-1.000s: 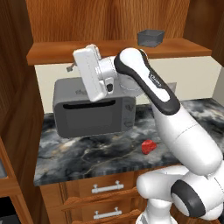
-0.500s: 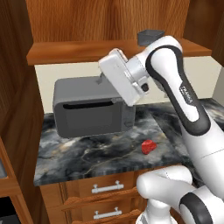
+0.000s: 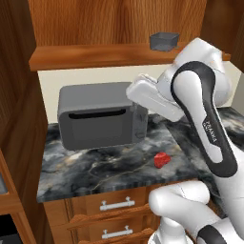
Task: Retrieve the tupperware from the cabinet, then place the raw meat into the tupperware to avoid contamination.
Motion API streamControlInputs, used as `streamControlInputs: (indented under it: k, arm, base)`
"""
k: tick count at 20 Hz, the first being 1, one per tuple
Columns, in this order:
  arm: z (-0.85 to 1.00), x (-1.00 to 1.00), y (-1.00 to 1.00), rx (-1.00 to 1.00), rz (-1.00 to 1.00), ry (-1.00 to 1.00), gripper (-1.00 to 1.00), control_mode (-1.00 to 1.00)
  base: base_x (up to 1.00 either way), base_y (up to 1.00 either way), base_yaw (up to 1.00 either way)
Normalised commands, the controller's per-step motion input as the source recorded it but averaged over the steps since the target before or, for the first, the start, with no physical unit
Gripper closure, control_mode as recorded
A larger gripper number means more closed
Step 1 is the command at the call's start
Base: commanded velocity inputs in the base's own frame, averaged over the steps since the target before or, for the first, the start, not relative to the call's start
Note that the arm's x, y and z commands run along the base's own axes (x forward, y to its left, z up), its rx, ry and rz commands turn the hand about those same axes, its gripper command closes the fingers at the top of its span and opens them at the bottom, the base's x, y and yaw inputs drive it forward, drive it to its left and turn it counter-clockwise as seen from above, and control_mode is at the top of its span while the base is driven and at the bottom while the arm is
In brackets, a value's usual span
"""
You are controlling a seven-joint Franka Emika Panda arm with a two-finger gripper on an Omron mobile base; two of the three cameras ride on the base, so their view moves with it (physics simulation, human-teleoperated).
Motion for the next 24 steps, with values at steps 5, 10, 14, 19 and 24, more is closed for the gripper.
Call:
streamControlInputs:
  k: [5, 10, 14, 19, 24]
  arm:
    - [-0.32, -0.14, -0.24, -0.33, 0.0, -0.44, -1.0, -1.0]
    - [-0.28, -0.16, -0.32, -0.31, -0.01, -0.37, -1.0, -1.0]
    - [0.57, 0.19, -0.27, -0.08, -0.11, -0.14, -1.0, -1.0]
    - [0.73, 0.25, -0.28, -0.06, -0.15, -0.07, -1.0, -1.0]
    - [0.64, 0.25, -0.28, -0.02, -0.14, -0.07, -1.0, -1.0]
  base:
    - [0.0, 0.0, 0.0]
    - [0.0, 0.0, 0.0]
    - [0.0, 0.0, 0.0]
    - [0.0, 0.0, 0.0]
    - [0.0, 0.0, 0.0]
